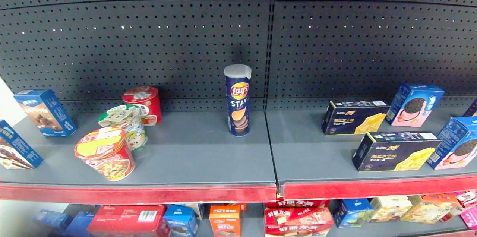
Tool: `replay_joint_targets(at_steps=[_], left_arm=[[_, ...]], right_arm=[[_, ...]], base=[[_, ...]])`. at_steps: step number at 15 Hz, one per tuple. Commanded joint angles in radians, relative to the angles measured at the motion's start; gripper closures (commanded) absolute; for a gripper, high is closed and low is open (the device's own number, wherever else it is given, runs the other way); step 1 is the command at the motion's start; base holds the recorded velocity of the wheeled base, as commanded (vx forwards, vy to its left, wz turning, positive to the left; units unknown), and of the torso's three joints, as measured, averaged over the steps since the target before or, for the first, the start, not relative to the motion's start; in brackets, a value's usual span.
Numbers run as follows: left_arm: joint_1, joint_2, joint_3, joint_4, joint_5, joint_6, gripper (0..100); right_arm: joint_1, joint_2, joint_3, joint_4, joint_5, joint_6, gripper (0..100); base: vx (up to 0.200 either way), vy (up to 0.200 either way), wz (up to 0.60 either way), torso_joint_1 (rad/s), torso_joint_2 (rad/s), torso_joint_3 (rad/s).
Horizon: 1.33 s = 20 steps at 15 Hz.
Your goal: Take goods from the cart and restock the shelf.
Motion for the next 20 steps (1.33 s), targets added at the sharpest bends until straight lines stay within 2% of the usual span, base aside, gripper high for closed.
replay_joint_targets(at_steps=[1,17,18,19,20], left_arm=[[0.000,0.001,0.000,0.000,0.001,0.000,0],[0.000,0.001,0.000,0.000,0.001,0.000,0],[0.000,0.001,0.000,0.000,0.001,0.000,0],[0.000,0.001,0.000,0.000,0.001,0.000,0],[0.000,0.001,0.000,0.000,0.001,0.000,0]], right_arm=[[0.000,0.000,0.000,0.000,0.002,0.000,0],[0.000,0.000,0.000,0.001,0.002,-0.002,0],[0.003,0.001,-0.023,-0.006,0.016,0.000,0],[0.026,0.145,-0.179,0.012,0.000,0.024,0],[0.020,0.220,-0.207,0.017,-0.020,0.030,0]], base=[[0.000,0.000,0.00,0.000,0.00,0.000],[0.000,0.000,0.00,0.000,0.00,0.000],[0.000,0.000,0.00,0.000,0.00,0.000],[0.000,0.000,0.00,0.000,0.00,0.000],[0.000,0.000,0.00,0.000,0.00,0.000]])
